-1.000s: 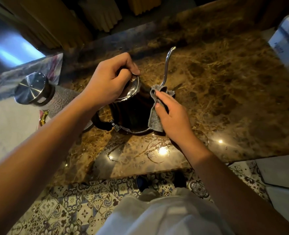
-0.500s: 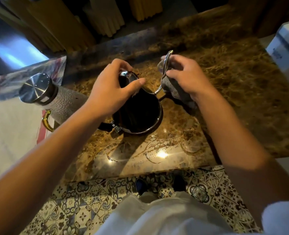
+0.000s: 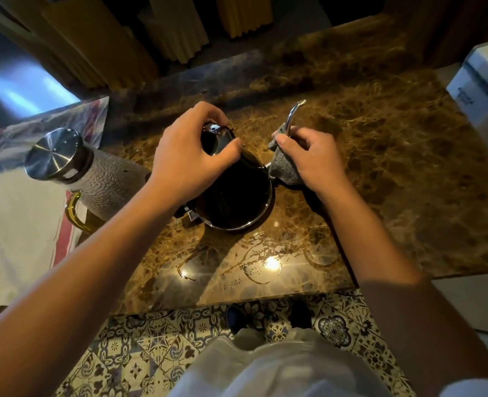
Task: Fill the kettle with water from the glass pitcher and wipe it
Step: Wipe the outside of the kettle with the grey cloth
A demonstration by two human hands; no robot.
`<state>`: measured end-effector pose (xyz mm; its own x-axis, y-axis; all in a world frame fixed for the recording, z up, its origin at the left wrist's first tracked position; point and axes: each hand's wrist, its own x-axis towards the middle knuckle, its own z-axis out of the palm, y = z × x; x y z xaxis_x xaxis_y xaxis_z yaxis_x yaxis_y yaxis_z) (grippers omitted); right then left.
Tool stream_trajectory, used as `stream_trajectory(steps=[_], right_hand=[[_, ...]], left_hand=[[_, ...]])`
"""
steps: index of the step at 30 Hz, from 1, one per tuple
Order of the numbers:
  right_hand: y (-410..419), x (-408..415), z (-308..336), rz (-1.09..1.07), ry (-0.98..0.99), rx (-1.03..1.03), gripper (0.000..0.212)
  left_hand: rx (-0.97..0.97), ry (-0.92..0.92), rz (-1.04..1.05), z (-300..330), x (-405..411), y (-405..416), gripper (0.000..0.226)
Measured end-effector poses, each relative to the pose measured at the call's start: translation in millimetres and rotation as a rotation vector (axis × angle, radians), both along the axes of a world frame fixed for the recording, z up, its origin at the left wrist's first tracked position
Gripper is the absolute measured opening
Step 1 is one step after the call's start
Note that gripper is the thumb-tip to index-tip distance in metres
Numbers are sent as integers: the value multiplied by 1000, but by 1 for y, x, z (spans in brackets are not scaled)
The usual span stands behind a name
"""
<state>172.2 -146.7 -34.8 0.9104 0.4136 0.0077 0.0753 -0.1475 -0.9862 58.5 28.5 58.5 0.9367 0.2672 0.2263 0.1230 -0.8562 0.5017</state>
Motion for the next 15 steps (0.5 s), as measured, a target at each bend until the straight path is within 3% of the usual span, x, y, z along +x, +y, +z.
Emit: stream_trajectory(steps=[5, 10, 15], right_hand=[[-2, -20, -9, -82, 19, 21, 12], [-5, -44, -11, -128, 47, -10, 33], [-10, -88, -14, -430, 266, 258, 18]], left_hand=[[-22, 6, -18, 4, 8, 15, 36], [-35, 38, 14, 4, 13, 24, 32], [-51, -22, 58, -1, 15, 21, 30]])
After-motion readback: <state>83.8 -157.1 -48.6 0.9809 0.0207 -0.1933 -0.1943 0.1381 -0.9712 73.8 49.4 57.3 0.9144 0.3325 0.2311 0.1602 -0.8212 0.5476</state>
